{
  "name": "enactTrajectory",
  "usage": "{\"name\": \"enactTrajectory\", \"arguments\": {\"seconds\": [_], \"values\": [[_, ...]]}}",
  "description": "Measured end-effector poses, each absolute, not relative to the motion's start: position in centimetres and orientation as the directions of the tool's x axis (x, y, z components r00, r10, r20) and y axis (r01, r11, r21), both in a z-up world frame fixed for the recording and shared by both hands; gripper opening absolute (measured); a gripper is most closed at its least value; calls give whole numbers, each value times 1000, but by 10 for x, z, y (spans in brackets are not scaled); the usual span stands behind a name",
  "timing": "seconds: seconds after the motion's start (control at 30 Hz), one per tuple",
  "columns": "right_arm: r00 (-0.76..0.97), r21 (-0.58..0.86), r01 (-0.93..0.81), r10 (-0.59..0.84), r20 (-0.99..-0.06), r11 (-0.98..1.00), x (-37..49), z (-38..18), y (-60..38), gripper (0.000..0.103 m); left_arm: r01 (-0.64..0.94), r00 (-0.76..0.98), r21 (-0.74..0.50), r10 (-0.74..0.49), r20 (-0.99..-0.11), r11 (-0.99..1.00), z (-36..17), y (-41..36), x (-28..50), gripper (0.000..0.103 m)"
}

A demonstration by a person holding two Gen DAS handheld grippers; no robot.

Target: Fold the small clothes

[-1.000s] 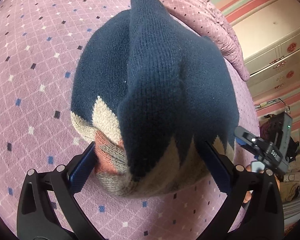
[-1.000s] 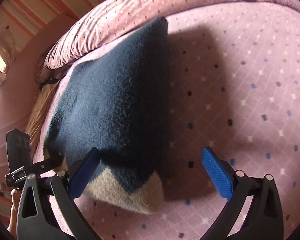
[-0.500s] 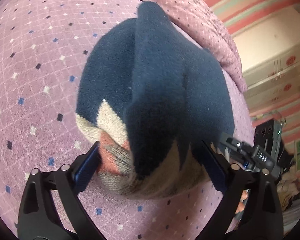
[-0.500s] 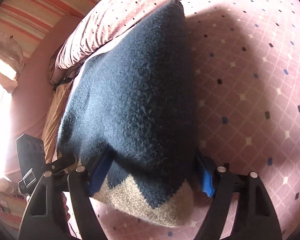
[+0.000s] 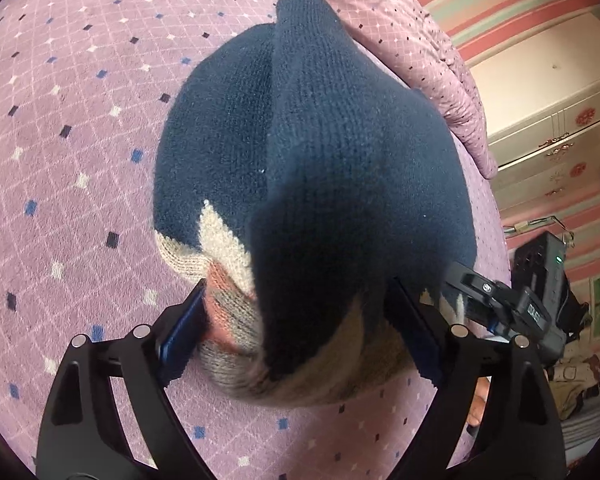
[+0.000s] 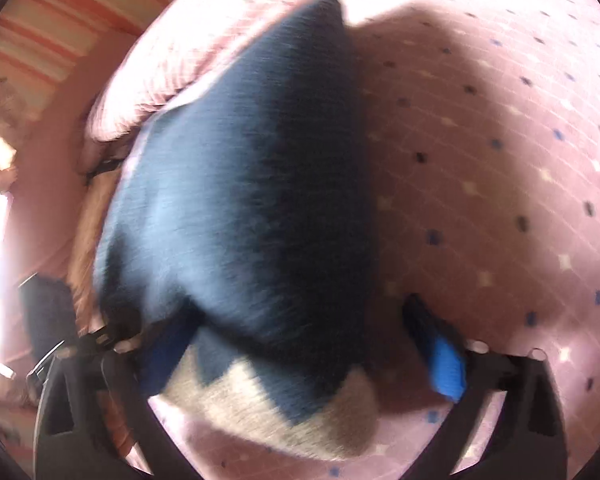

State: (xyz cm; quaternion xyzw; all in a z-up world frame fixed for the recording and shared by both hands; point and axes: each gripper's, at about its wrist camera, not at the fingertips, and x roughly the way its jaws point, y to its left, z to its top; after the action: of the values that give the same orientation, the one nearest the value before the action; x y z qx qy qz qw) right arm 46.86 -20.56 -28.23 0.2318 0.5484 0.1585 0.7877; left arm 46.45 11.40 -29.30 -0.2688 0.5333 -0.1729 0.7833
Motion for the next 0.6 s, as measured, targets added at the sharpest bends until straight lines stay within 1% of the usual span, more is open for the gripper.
{"name": "enactTrajectory", "arguments": {"seconds": [0.03,0.07,0.1,0.13,0.2,0.23,0.3,0.33,0.4,0.5,0.6], "values": [[350,552,4,516,-782,834,470,-283,-204,102,-15,373,-610,-562,-739,792,-293,115,462,87],[351,563,-5,528,-773,827,470,-283,-204,98,-18,375,-618,-568,-732,786,-293,118,460,87],[347,579,-24,550,-760,815,469,-282,-201,82,-22,381,-626,-572,-726,780,-292,119,459,88],[341,597,-44,574,-744,801,468,-281,-197,81,-20,384,-625,-572,-725,780,-293,124,453,89],[354,573,-63,555,-752,817,466,-277,-194,71,-12,392,-624,-570,-722,781,-291,123,450,88],[357,568,-73,553,-752,820,465,-275,-194,67,-6,395,-627,-574,-717,779,-290,122,449,87],[369,576,-99,567,-736,812,464,-271,-195,50,2,405,-627,-574,-711,779,-287,122,446,76],[379,578,-116,574,-726,808,462,-267,-195,47,15,409,-628,-578,-706,778,-284,122,445,72],[395,570,-149,577,-715,808,459,-259,-195,40,32,413,-625,-580,-702,780,-280,123,444,58],[425,552,-182,572,-702,813,455,-250,-190,37,52,428,-624,-582,-691,779,-270,122,440,51],[459,542,-196,565,-686,817,449,-239,-194,36,75,441,-621,-585,-681,780,-260,118,438,48]]}}
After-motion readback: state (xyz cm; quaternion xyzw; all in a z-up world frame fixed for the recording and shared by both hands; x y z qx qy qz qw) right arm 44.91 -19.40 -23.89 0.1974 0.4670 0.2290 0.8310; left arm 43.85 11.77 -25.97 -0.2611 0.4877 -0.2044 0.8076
